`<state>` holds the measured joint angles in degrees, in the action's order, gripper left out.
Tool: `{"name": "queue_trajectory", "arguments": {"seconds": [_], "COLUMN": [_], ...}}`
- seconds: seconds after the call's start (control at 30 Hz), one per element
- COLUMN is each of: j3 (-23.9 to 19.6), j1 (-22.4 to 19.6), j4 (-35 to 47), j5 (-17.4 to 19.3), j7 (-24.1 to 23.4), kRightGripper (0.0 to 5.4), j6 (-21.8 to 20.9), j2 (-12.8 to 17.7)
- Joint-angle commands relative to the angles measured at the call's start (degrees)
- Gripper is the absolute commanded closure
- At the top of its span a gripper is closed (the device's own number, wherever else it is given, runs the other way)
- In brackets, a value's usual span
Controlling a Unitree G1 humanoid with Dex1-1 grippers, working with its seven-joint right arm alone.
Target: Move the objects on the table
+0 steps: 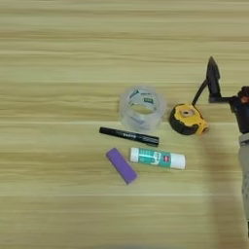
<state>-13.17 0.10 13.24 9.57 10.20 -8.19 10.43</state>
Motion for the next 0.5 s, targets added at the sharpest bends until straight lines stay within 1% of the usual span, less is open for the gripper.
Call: {"name": "queue_trajectory", "arguments": {"seconds": [0.03,0.1,0.13,0.17,0.2,0.27,0.3,0.37,0.43,0.5], "j3": [0.3,0.8,1.1,1.3,1.1,-0.6,-1.3,-1.6,-1.6,-1.2], "j1": [-1.1,-0.5,-0.1,0.4,0.8,0.1,-0.7,-1.4,-1.2,-0.4], "j4": [3.4,4.3,4.8,5.2,5.5,4.4,2.8,0.9,1.8,4.0], "j5": [0.3,-1.1,-1.2,-1.7,-1.1,2.6,3.7,4.0,5.1,8.1], "j7": [-0.6,0.1,0.7,1.4,2.0,3.4,4.3,6.2,9.0,12.5], "kRightGripper": [0.04,0.04,0.04,0.04,0.04,0.04,0.04,0.04,0.04,0.04], "j6": [-0.1,-1.0,-1.2,-2.3,-2.4,-0.3,0.0,-1.2,-1.7,-0.3], "j2": [0.0,0.8,1.1,1.5,1.8,2.5,3.1,4.6,6.2,7.5]}}
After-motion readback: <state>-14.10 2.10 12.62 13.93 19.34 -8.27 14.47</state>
